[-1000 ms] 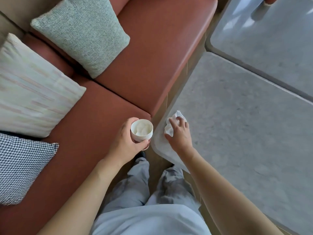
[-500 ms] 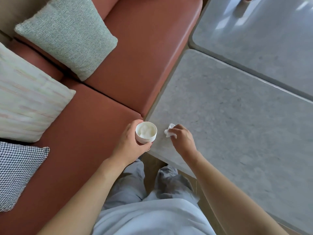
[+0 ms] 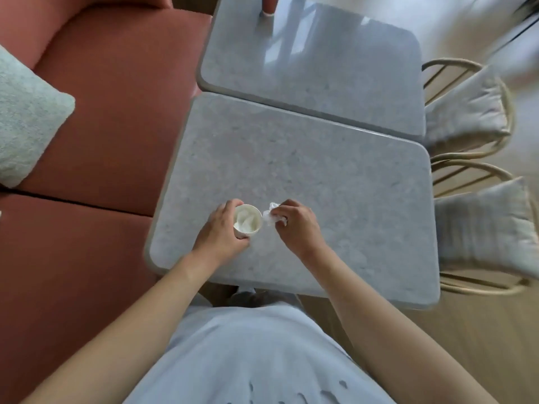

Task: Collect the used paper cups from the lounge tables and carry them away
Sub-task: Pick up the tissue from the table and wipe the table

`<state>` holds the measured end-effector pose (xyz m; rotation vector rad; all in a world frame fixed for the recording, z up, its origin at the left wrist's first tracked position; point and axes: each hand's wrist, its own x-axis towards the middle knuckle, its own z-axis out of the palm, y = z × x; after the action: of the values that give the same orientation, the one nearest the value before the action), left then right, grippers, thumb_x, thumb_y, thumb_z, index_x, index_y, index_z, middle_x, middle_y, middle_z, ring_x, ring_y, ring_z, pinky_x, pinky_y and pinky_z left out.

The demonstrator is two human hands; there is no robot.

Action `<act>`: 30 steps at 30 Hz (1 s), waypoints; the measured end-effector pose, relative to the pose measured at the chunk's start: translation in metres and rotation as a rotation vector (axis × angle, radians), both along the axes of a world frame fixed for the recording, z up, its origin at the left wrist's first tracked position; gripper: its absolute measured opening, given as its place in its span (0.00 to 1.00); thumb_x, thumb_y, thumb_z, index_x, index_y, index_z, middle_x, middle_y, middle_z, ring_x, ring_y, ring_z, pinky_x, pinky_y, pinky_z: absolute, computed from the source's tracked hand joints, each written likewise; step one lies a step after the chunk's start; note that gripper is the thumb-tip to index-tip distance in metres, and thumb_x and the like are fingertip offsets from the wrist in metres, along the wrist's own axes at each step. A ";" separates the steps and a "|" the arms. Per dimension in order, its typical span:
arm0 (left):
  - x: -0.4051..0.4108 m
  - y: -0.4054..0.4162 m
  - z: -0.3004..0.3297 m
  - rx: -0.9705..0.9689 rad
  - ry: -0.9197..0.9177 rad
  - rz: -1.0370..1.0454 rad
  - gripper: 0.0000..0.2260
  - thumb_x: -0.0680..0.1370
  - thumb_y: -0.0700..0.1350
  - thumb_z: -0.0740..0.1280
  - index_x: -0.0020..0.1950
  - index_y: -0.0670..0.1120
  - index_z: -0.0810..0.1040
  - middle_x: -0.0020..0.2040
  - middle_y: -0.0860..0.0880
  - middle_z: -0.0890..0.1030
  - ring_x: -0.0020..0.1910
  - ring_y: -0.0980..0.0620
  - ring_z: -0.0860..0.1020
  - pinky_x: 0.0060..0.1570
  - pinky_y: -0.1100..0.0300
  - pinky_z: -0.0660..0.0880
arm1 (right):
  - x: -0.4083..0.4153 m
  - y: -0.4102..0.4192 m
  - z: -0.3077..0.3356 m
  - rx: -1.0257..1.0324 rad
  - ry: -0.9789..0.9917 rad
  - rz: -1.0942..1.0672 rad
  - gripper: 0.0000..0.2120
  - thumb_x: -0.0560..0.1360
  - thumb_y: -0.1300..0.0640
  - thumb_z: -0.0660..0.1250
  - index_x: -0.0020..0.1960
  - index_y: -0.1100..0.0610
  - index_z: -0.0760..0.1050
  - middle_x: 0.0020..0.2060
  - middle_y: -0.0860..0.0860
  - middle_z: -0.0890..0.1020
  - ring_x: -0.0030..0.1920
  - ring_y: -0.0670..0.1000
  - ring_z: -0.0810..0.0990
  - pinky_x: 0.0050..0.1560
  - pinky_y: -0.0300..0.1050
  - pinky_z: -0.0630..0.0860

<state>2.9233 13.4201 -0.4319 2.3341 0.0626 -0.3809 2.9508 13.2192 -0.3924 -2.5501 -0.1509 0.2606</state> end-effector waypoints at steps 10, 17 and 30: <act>-0.007 -0.047 -0.014 -0.018 0.000 -0.113 0.27 0.73 0.44 0.75 0.69 0.51 0.70 0.63 0.48 0.77 0.57 0.42 0.78 0.49 0.50 0.74 | -0.031 -0.006 0.002 -0.045 0.003 0.149 0.16 0.73 0.71 0.68 0.56 0.61 0.87 0.51 0.58 0.83 0.49 0.62 0.82 0.49 0.54 0.78; -0.026 -0.041 -0.019 -0.049 -0.011 -0.062 0.25 0.77 0.47 0.72 0.72 0.46 0.70 0.67 0.46 0.78 0.61 0.41 0.79 0.52 0.52 0.73 | -0.058 0.005 -0.003 0.020 0.011 0.275 0.20 0.74 0.71 0.67 0.64 0.65 0.83 0.59 0.62 0.83 0.57 0.66 0.82 0.56 0.53 0.78; -0.046 -0.044 -0.023 -0.047 -0.052 -0.061 0.36 0.74 0.55 0.75 0.79 0.48 0.67 0.73 0.46 0.75 0.68 0.44 0.77 0.59 0.52 0.75 | -0.074 0.002 -0.015 -0.133 0.108 0.472 0.30 0.75 0.71 0.62 0.78 0.65 0.69 0.76 0.60 0.71 0.74 0.63 0.71 0.74 0.55 0.69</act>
<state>2.8777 13.3763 -0.4545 2.3022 -0.0417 -0.3481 2.8763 13.2211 -0.4079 -2.5909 -0.7174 0.6042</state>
